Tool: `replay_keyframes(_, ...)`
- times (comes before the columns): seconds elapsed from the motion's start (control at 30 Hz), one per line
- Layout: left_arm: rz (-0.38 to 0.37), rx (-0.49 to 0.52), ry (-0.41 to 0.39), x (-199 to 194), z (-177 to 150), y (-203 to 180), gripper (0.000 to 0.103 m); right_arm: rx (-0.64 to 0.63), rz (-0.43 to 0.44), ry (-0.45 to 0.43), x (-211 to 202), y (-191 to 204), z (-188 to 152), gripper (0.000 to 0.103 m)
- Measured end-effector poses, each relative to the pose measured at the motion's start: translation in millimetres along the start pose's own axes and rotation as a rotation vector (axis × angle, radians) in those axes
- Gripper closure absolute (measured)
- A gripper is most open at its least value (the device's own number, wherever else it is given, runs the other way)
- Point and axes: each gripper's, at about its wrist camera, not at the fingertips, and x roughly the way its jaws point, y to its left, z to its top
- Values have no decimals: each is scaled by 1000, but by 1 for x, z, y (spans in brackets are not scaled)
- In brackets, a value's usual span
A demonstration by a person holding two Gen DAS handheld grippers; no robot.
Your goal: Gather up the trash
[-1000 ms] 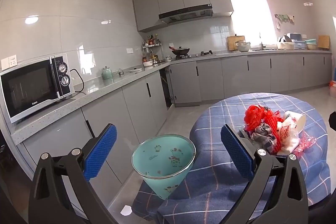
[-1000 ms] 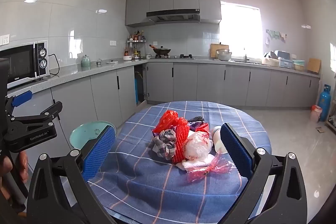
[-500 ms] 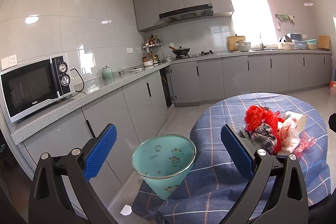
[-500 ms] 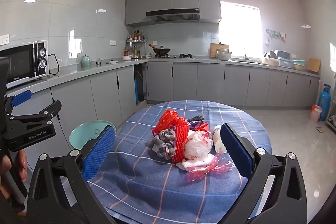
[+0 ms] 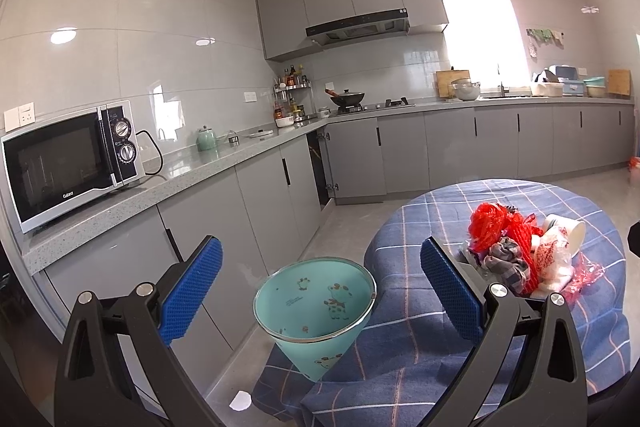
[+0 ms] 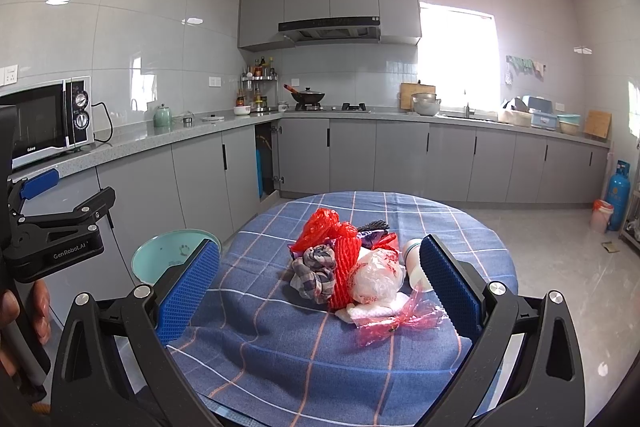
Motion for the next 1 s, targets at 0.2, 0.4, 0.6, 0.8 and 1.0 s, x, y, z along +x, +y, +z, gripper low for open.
replay_keyframes(0.2, -4, -9, 0, 0, 0, 3, 5, -1, -1, -5, -1, 3, 0, 5)
replay_keyframes(0.4, -8, -9, 0, 0, 0, 3, 5, -1, 2, -6, -2, 3, 0, 5)
replay_keyframes(0.6, -11, -6, 0, 0, 0, 1, 5, -1, 2, -6, -3, 4, 0, 5)
replay_keyframes(0.8, -9, -11, -4, -1, 0, 0, 5, -1, 1, -11, -4, 4, 0, 5)
replay_keyframes(1.0, -7, -9, -5, 0, -1, 2, 5, -1, 2, -11, -4, 4, 0, 5)
